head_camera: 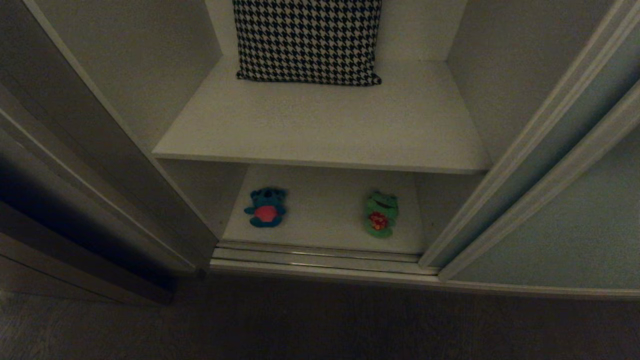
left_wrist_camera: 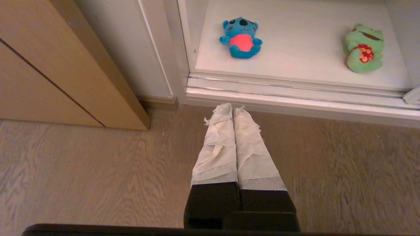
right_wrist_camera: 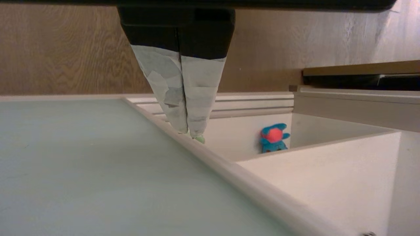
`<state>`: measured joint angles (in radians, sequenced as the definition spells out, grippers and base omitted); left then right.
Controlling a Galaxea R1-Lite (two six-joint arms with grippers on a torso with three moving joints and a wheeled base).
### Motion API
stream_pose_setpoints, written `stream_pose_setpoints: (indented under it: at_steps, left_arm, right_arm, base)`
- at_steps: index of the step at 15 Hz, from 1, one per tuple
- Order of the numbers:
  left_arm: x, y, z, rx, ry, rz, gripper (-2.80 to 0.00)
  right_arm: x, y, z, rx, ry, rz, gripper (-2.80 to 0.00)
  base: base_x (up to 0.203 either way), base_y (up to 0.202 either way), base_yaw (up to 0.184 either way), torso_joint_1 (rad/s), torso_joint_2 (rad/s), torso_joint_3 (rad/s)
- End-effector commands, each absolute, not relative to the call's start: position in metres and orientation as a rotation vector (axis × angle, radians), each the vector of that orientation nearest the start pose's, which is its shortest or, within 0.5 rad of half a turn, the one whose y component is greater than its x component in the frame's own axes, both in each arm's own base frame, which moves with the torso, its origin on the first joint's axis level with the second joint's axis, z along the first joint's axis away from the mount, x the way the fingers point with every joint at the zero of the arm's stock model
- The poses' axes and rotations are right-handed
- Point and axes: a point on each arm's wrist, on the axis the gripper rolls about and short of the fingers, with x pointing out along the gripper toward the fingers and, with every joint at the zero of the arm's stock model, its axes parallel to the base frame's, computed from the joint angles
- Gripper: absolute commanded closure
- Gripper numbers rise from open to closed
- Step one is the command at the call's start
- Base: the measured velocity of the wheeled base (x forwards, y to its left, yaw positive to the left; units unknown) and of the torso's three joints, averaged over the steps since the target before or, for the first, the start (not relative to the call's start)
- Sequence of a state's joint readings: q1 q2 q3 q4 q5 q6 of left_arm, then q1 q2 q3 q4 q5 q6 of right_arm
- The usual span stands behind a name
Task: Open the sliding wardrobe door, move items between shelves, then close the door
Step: Close the door
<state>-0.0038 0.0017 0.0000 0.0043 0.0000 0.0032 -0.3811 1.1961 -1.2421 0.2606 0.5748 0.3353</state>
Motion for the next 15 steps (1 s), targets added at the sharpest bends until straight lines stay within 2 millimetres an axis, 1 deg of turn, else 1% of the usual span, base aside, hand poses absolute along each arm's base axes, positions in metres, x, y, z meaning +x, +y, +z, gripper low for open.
stream_pose_setpoints:
  at_steps: [1, 6, 10, 15]
  left_arm:
    - [-0.023, 0.000, 0.075, 0.003, 0.008, -0.005, 0.00]
    - [-0.023, 0.000, 0.075, 0.003, 0.008, -0.005, 0.00]
    - [-0.023, 0.000, 0.075, 0.003, 0.008, -0.005, 0.00]
    - [-0.023, 0.000, 0.075, 0.003, 0.008, -0.005, 0.00]
  right_arm:
    - [0.162, -0.047, 0.336, 0.446, 0.256, 0.176, 0.00]
    - [0.172, -0.049, 0.338, 0.433, 0.237, 0.185, 0.00]
    - [0.183, -0.052, 0.335, 0.419, 0.213, 0.150, 0.00]
    - [0.184, -0.052, 0.336, 0.413, 0.200, 0.153, 0.00]
  base:
    - [0.000, 0.000, 0.000, 0.000, 0.00, 0.000]
    - [0.000, 0.000, 0.000, 0.000, 0.00, 0.000]
    - [0.000, 0.000, 0.000, 0.000, 0.00, 0.000]
    - [0.000, 0.000, 0.000, 0.000, 0.00, 0.000]
